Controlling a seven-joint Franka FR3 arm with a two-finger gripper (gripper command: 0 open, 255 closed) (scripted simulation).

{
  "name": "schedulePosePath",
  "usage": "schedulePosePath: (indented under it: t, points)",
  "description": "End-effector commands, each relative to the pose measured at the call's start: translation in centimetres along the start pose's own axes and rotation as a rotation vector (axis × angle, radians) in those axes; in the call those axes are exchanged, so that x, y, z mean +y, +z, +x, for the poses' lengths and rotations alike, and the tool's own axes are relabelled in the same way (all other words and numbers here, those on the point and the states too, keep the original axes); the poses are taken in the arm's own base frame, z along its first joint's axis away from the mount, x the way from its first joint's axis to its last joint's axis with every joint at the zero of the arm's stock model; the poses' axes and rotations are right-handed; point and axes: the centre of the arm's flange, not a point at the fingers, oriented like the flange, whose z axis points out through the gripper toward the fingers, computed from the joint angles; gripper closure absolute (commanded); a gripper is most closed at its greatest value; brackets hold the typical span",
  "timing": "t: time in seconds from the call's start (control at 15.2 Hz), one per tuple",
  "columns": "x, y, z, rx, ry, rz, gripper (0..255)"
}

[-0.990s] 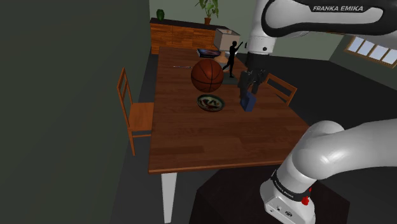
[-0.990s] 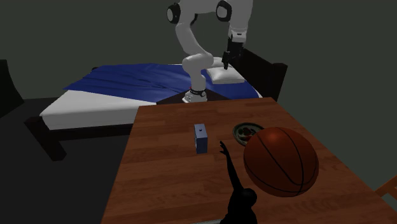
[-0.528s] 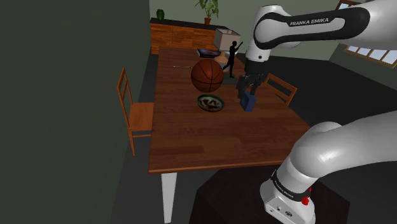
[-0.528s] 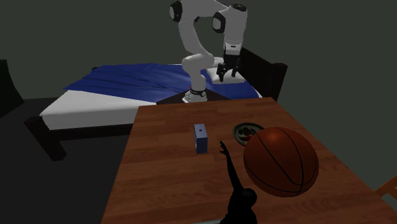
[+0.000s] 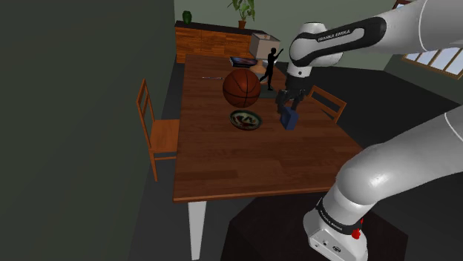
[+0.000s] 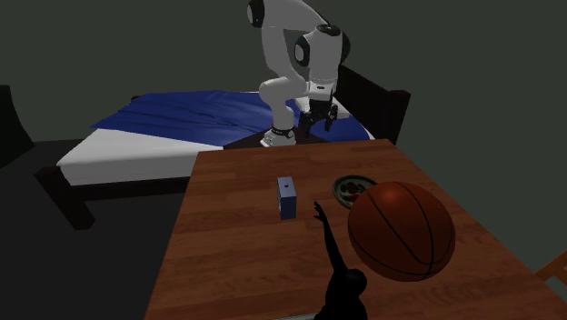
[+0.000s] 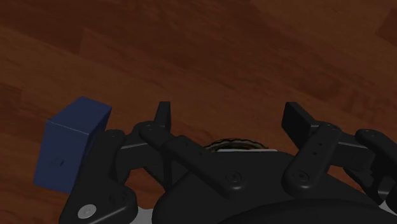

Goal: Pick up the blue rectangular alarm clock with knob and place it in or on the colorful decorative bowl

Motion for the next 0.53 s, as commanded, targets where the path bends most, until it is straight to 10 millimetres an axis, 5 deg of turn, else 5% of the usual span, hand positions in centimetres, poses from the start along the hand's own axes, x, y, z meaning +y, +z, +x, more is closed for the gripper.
schedulePosePath:
  t: [0.0, 0.46]
  points:
    - [2.1, 0.9, 0.9, 0.012, 0.027, -0.004, 0]
    - [9.5, 4.0, 4.6, 0.051, 0.12, -0.012, 0]
